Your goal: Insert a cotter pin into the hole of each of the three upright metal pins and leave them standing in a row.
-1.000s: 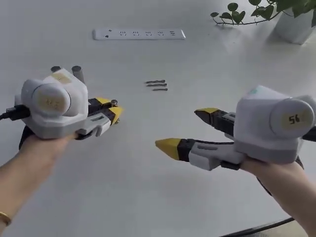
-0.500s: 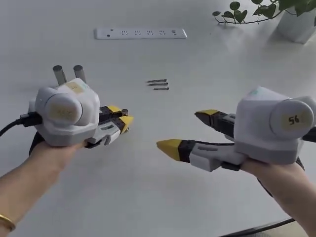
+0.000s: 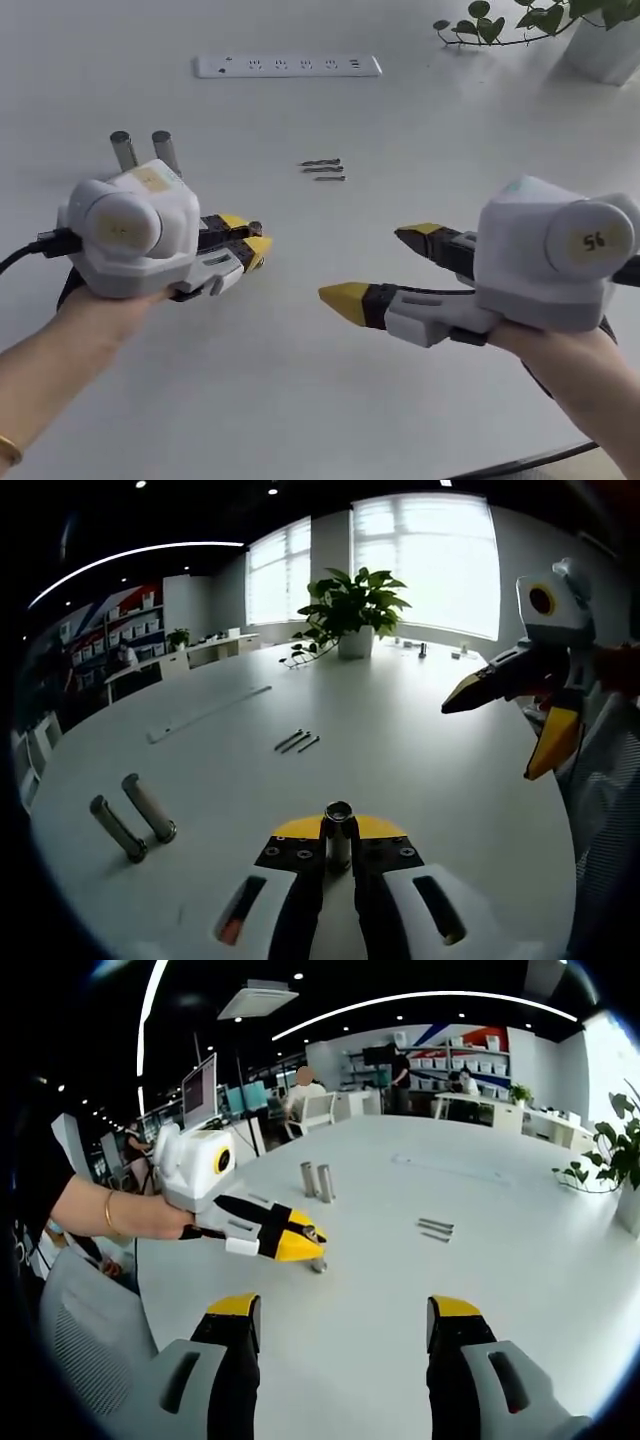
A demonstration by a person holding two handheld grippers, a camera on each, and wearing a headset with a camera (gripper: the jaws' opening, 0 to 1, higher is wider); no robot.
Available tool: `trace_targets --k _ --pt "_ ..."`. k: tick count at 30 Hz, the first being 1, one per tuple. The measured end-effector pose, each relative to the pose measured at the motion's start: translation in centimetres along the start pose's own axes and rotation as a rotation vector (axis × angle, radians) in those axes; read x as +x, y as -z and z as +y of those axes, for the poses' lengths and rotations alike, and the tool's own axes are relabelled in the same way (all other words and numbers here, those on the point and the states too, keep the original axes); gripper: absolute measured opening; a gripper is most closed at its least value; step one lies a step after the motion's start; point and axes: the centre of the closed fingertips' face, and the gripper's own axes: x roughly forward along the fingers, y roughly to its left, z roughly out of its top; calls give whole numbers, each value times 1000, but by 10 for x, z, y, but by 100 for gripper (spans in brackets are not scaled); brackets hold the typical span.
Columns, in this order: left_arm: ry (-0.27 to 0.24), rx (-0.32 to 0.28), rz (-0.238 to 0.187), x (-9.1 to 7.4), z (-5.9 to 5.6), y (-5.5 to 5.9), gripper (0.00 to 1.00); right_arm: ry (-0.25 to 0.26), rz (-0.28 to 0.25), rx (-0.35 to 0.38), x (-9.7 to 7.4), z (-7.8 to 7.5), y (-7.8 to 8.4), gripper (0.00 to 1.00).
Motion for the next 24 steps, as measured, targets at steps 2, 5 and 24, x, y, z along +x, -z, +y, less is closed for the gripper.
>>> trace_targets --k 2,5,24 --pt "5 14 2 0 -1 -1 8 0 -1 0 0 0 0 65" --pt "5 18 -1 1 -2 -2 8 2 3 1 -1 -1 1 65" --pt "-28 -33 -15 -5 3 -9 35 0 3 -8 -1 -6 -2 62"
